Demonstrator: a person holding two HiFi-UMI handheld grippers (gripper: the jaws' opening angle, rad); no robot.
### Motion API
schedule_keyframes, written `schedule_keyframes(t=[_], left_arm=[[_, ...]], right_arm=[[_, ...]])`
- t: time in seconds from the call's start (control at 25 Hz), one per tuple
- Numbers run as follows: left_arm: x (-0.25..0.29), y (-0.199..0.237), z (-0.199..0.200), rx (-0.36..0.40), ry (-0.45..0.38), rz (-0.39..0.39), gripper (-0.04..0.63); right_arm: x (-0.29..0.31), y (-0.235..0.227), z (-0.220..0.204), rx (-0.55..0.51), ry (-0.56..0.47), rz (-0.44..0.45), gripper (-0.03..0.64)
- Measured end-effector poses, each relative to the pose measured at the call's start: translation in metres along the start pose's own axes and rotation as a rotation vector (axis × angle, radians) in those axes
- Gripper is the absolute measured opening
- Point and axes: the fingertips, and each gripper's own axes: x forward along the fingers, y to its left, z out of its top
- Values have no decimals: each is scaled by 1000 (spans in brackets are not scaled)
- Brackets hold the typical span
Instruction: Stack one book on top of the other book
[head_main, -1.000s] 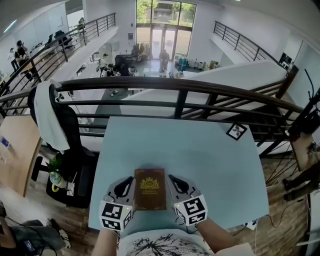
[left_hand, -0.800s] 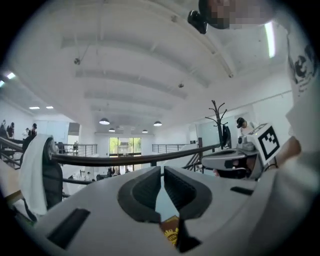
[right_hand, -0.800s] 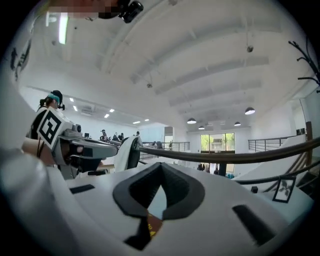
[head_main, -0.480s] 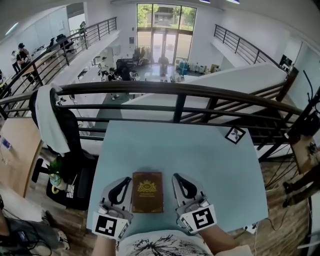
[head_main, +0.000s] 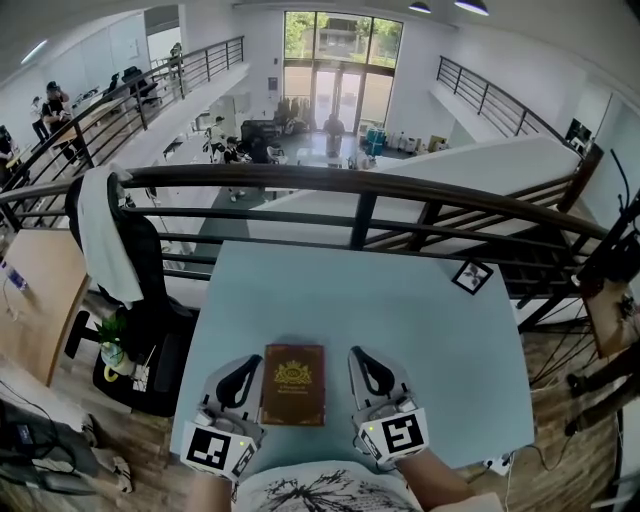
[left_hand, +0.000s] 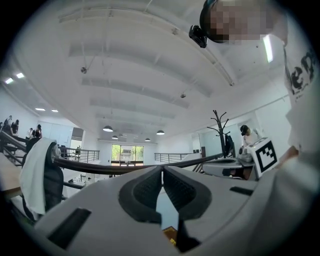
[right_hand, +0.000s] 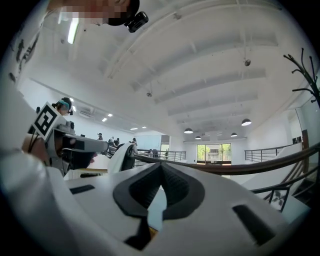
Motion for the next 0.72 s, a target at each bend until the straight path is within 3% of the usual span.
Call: schedule_keyframes(t=[0.72], left_arm=[[-3, -1, -12, -21, 47, 27, 15]], right_arm=[[-9, -5, 1, 45, 11, -41, -9]])
